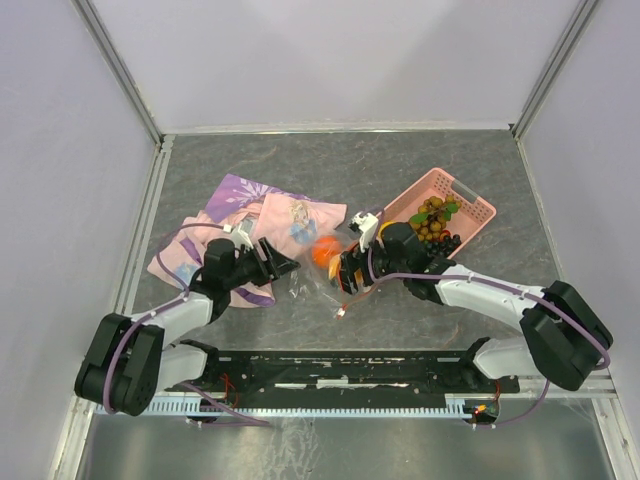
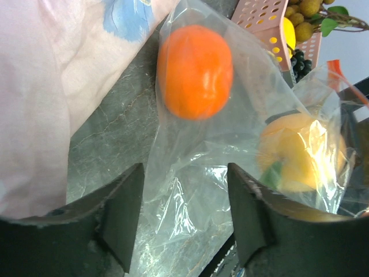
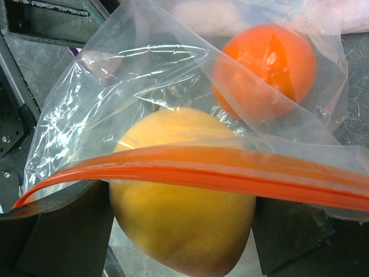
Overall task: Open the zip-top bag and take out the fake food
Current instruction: Pick up the fake fruit from the zipper food storage bag, then place the fake fruit in the bin.
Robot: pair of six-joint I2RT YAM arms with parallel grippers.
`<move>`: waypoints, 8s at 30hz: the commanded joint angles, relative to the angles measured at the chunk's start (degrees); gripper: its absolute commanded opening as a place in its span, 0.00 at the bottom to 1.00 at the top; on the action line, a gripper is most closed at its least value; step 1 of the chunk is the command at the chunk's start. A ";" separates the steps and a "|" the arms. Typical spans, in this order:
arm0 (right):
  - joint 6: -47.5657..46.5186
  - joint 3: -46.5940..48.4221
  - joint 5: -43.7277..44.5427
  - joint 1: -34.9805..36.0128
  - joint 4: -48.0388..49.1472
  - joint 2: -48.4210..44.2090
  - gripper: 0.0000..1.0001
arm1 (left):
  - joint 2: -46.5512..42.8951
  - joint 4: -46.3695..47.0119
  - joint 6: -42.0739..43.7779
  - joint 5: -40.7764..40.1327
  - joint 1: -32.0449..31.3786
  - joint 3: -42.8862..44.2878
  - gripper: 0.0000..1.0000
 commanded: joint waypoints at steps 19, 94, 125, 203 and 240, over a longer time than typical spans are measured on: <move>7.52 -2.23 -4.20 -3.10 11.83 2.48 0.40 | 12.67 19.99 -7.32 10.26 -0.19 -5.34 0.71; -8.39 0.75 -1.03 -0.90 -2.12 -5.45 0.37 | -7.61 -17.62 10.01 -4.58 -1.03 7.64 0.03; -6.20 -1.77 -2.44 -8.85 -11.82 -24.13 0.37 | -8.14 -16.51 7.58 -9.93 -0.81 4.10 0.03; 11.11 4.44 9.00 -42.13 0.86 2.87 0.74 | -4.92 -12.74 7.03 -6.06 -0.58 3.76 0.03; 14.14 -3.57 -5.70 -39.03 1.59 -20.27 0.99 | -4.16 -11.95 6.76 -5.47 -0.58 4.03 0.03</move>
